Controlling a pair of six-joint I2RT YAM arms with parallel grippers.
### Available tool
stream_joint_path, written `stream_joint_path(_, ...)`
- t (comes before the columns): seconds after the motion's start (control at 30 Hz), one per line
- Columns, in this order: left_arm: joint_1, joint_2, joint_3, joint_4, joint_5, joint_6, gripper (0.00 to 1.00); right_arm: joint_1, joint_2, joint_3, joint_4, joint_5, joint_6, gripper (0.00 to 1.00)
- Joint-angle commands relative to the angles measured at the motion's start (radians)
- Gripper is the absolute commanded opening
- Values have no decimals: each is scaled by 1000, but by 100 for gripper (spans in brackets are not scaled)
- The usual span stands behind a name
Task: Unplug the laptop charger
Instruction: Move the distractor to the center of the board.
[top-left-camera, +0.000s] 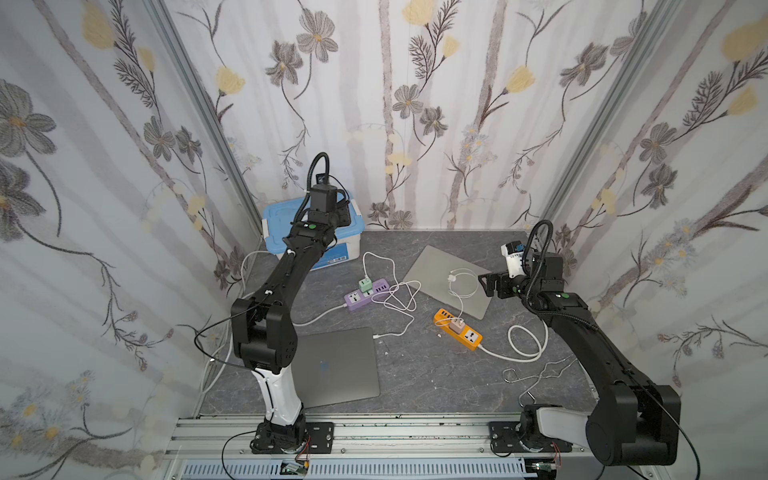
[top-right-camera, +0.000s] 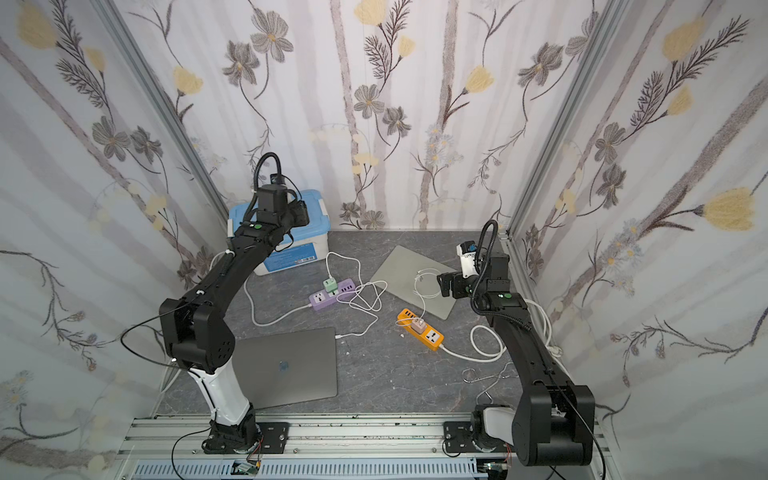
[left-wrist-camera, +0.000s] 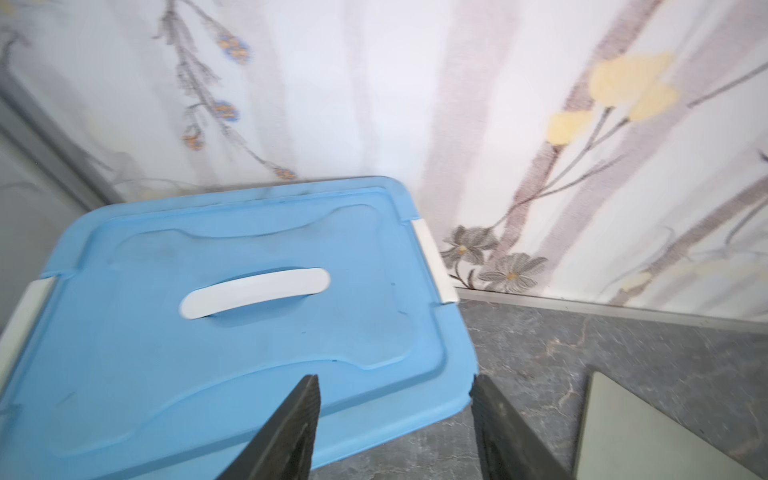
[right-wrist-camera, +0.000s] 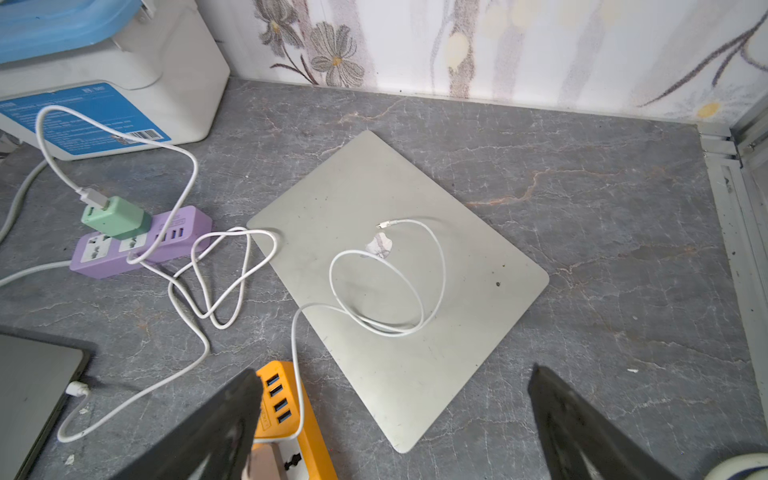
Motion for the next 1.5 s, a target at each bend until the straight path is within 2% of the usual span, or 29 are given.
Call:
stream_joint_path(0.0, 72, -44, -97, 36, -12, -66, 62, 8, 10, -3, 66, -51, 22, 100)
stream_joint_path(0.13, 158, -50, -136, 17, -105, -107, 62, 22, 45, 7, 52, -63, 11, 100)
stream_joint_path(0.3, 264, -48, -178, 83, -109, -179, 63, 32, 42, -24, 70, -72, 8, 100)
stream_joint_path(0.43, 315, -6, -124, 60, -146, -172, 64, 31, 43, -49, 78, -74, 2, 100)
stream_joint_path(0.5, 344, 25, -89, 40, -130, -179, 65, 32, 43, -53, 74, -79, 0, 100)
stream_joint_path(0.57, 379, 68, -48, 19, -86, -204, 66, 32, 42, -56, 73, -83, -2, 100)
stream_joint_path(0.7, 455, 176, 58, -34, 73, -275, 66, 36, 30, -60, 64, -84, -11, 100)
stream_joint_path(0.83, 501, 251, 102, 18, 223, -302, 65, 38, 9, -74, 58, -77, -16, 100)
stream_joint_path(1.23, 503, 398, 201, 107, 521, -377, 62, 49, -10, -96, 55, -60, -20, 100)
stream_joint_path(1.47, 492, 430, 233, 115, 664, -357, 60, 53, 6, -100, 67, -69, -20, 100)
